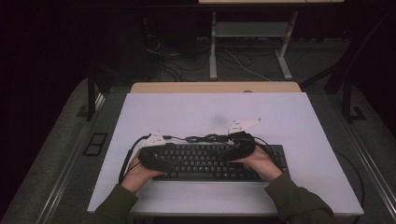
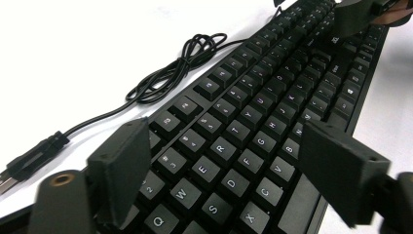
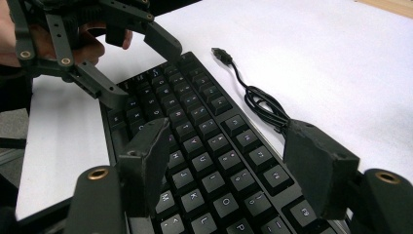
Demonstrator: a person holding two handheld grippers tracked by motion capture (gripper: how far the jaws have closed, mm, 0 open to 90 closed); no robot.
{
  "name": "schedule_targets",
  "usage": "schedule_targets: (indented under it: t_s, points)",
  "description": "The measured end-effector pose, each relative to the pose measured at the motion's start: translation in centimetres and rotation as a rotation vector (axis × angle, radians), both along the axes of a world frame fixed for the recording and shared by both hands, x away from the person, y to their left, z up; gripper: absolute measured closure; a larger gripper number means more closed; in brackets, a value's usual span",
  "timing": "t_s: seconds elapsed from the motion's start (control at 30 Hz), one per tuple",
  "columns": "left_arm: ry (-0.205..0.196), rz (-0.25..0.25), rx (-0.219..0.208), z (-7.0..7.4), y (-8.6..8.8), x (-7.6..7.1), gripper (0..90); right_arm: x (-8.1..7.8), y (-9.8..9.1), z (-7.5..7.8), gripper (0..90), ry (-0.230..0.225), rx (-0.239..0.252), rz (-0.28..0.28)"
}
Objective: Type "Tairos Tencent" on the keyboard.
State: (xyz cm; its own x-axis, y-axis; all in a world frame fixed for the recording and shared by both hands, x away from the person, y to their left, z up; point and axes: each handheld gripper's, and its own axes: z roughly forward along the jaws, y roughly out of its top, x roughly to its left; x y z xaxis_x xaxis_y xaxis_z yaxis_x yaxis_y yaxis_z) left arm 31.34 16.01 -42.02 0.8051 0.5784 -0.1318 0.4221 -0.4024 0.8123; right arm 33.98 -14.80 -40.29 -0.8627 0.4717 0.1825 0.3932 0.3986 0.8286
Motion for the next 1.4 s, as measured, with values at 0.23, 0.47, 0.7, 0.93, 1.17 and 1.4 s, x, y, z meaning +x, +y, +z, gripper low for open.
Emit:
schedule_targets:
  t_s: [0.23,0.47,0.7,0.93,1.17,1.4]
  points:
    - [-0.005,0.014,0.003,0.1,0.6,0.1,29.8,0.0,0.0,-0.1,33.1,0.011,-0.005,-0.003]
    - [0.000,0.019,0.013,0.3,1.2,0.0,48.1,0.0,0.1,-0.2,33.1,0.008,-0.011,-0.002]
    - [0.022,0.015,0.028,0.3,1.8,-0.1,73.4,0.0,-0.1,-0.1,33.1,0.008,-0.010,-0.008]
    - [0.057,0.004,0.062,0.2,2.1,-0.1,89.3,0.1,0.0,-0.2,33.1,0.008,-0.012,-0.005]
    - [0.084,-0.003,0.088,-0.3,2.3,-0.1,89.4,0.1,0.0,-0.2,33.1,0.008,-0.012,-0.005]
    - [0.102,-0.016,0.114,-0.6,2.2,0.0,89.4,0.0,0.1,-0.2,33.1,0.009,-0.012,-0.003]
